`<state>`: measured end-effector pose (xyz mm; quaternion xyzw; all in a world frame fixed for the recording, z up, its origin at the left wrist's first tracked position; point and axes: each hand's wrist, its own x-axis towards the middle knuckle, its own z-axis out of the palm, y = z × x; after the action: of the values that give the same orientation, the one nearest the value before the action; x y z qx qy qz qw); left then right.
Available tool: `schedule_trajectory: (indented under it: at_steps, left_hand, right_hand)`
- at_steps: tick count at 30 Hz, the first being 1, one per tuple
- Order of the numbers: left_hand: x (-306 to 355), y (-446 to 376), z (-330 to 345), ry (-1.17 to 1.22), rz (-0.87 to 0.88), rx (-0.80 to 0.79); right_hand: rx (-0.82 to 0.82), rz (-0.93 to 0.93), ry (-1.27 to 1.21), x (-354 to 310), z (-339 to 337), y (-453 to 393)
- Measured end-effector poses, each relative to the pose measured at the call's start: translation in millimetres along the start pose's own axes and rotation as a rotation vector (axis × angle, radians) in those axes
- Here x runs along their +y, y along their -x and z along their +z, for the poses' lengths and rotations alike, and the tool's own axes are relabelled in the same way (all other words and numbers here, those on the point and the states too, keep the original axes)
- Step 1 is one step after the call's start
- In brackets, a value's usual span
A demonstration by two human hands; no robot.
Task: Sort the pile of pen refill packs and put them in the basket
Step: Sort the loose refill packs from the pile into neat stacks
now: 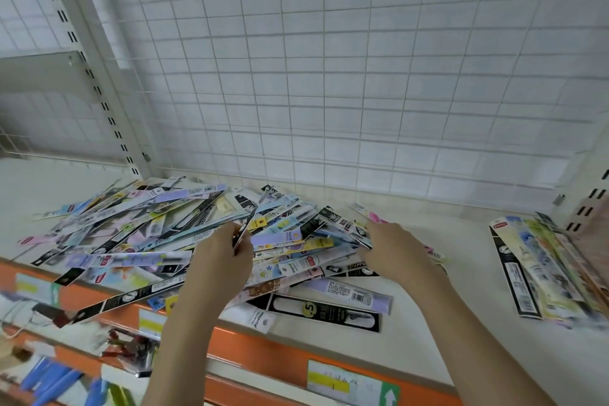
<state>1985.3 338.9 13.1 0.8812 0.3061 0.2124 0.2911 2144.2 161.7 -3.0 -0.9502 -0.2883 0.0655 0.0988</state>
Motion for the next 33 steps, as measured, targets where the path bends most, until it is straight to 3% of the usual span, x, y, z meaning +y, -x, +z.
schedule_trajectory:
  at_steps: [6, 14, 21, 24, 27, 33]
  left_hand:
    - [3, 0, 11, -0.034, 0.027, -0.091]
    - [6, 4, 27, -0.160, 0.041, -0.208]
    - [3, 5, 38, -0.237, 0.049, -0.190]
    - [3, 6, 34, -0.247, 0.060, -0.177]
    - [4, 7, 29, -0.221, 0.067, -0.200]
    - [-2, 8, 15, -0.248, 0.034, -0.167]
  right_hand:
    - [0.183, 0.032, -0.032, 15, -17, 7]
    - [0.180, 0.077, -0.205, 40, -19, 16]
    - [0.233, 0.083, -0.106, 42, -13, 21]
    - [0.230, 0.006, -0.057, 40, -10, 18]
    - [0.198, -0.087, -0.172, 34, -7, 15]
    - [0.161, -0.219, 0.009, 7, 1, 12]
